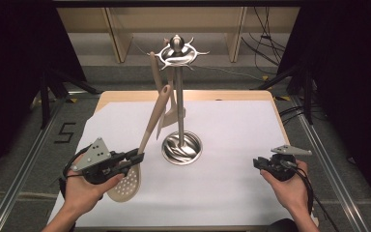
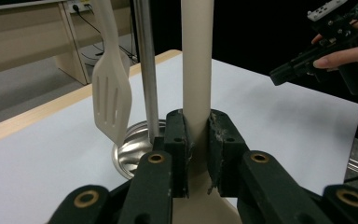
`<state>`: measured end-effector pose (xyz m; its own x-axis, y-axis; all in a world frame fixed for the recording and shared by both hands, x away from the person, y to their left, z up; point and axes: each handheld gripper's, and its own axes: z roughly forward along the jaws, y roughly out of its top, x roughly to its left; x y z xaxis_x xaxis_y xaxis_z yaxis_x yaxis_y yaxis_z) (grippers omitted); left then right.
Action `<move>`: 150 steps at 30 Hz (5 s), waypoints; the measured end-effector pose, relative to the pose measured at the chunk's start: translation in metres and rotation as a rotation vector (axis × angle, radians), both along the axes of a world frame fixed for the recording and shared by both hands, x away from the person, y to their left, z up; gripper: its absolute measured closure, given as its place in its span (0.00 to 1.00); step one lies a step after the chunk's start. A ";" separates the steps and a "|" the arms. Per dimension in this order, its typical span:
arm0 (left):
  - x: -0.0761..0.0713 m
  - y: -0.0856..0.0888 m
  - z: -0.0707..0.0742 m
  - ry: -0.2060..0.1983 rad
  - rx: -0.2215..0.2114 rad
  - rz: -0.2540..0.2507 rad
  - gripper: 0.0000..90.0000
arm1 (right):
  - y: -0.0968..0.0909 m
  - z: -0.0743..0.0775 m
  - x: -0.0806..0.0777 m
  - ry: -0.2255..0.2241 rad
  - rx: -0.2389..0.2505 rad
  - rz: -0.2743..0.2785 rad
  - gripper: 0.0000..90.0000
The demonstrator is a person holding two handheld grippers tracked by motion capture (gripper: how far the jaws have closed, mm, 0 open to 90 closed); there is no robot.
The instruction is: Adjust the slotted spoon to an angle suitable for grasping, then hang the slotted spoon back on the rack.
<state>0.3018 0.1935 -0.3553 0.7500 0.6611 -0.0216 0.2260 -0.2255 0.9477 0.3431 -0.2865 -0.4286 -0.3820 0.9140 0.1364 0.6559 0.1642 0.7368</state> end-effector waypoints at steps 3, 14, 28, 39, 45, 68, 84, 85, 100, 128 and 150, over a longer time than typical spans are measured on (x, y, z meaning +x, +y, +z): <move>-0.001 0.004 0.002 -0.026 -0.003 0.010 0.87 | 0.001 0.003 -0.002 0.025 0.002 -0.035 0.83; -0.002 0.012 0.012 -0.064 -0.022 0.034 0.87 | -0.002 0.003 0.003 -0.005 -0.015 -0.002 0.83; 0.007 0.012 0.016 -0.085 -0.053 0.036 0.87 | 0.000 -0.001 0.001 0.013 -0.025 -0.002 0.84; 0.011 0.005 0.021 -0.088 -0.045 0.035 0.87 | -0.003 0.001 0.000 0.002 -0.036 -0.014 0.84; 0.013 0.002 0.020 -0.079 -0.049 0.046 0.87 | -0.003 0.002 0.000 -0.002 -0.040 -0.012 0.84; 0.025 -0.010 0.018 -0.076 -0.030 0.063 0.87 | -0.003 0.002 -0.001 -0.007 -0.020 -0.006 0.85; 0.036 -0.025 0.012 -0.068 -0.029 0.076 0.87 | -0.002 0.004 -0.004 0.019 -0.012 -0.026 0.85; 0.037 -0.026 0.011 -0.065 -0.029 0.077 0.87 | -0.001 0.004 -0.004 0.028 -0.007 -0.034 0.85; 0.051 -0.047 0.005 -0.033 -0.031 0.082 0.86 | -0.002 0.004 -0.005 0.021 -0.013 -0.029 0.85; 0.064 -0.073 0.001 -0.004 -0.042 0.065 0.84 | -0.002 0.000 -0.004 0.001 0.002 -0.021 0.85; 0.061 -0.063 0.007 -0.030 -0.065 0.071 0.76 | -0.001 0.002 -0.005 0.038 -0.001 -0.027 0.85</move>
<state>0.3630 0.1300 -0.3485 0.7025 0.7103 -0.0443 0.2107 -0.1482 0.9663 0.3381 -0.2875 -0.4267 -0.3521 0.9239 0.1496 0.6878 0.1470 0.7109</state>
